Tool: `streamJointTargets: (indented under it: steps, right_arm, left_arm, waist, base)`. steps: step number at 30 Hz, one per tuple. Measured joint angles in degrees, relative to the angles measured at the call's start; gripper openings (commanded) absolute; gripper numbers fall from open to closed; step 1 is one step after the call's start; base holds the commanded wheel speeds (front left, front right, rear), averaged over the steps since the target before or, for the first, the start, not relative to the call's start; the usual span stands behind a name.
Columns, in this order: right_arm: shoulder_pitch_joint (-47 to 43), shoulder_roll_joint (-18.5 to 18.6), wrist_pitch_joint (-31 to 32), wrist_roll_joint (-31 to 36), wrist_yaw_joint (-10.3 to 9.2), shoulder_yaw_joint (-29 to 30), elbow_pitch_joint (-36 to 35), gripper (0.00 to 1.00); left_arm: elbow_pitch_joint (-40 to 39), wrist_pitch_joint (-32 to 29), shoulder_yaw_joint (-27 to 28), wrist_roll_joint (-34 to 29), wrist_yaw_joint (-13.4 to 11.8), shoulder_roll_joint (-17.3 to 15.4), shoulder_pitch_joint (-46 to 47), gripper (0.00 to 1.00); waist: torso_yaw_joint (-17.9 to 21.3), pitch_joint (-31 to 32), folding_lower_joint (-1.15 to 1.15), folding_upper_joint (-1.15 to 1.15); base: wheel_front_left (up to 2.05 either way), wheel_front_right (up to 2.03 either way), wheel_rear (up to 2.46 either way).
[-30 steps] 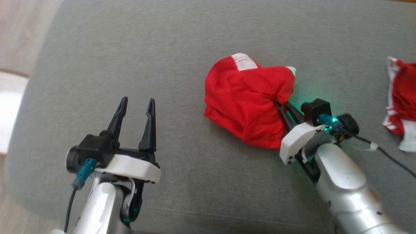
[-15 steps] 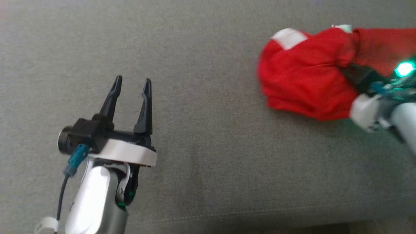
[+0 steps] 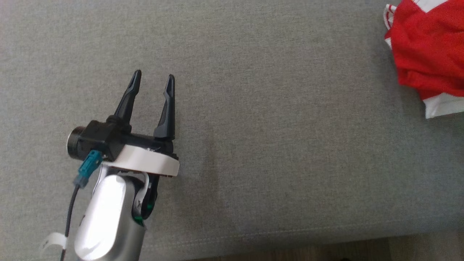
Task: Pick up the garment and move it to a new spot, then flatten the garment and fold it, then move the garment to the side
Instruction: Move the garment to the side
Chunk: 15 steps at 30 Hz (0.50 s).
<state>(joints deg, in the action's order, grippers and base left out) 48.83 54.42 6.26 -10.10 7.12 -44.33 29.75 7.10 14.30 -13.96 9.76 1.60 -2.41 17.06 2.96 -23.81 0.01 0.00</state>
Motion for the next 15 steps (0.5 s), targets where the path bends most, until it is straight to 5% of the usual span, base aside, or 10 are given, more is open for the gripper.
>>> streamJointTargets:
  steps: [15]
  right_arm:
    - [-1.8,1.3,5.4,4.1,0.0,8.5,-2.5,0.0]
  left_arm:
    - [0.0,0.0,-0.2,0.6,0.0,0.0,2.1,1.0]
  waist:
    - [-1.2,-2.2,0.0,0.0]
  base:
    - [0.0,0.0,0.0]
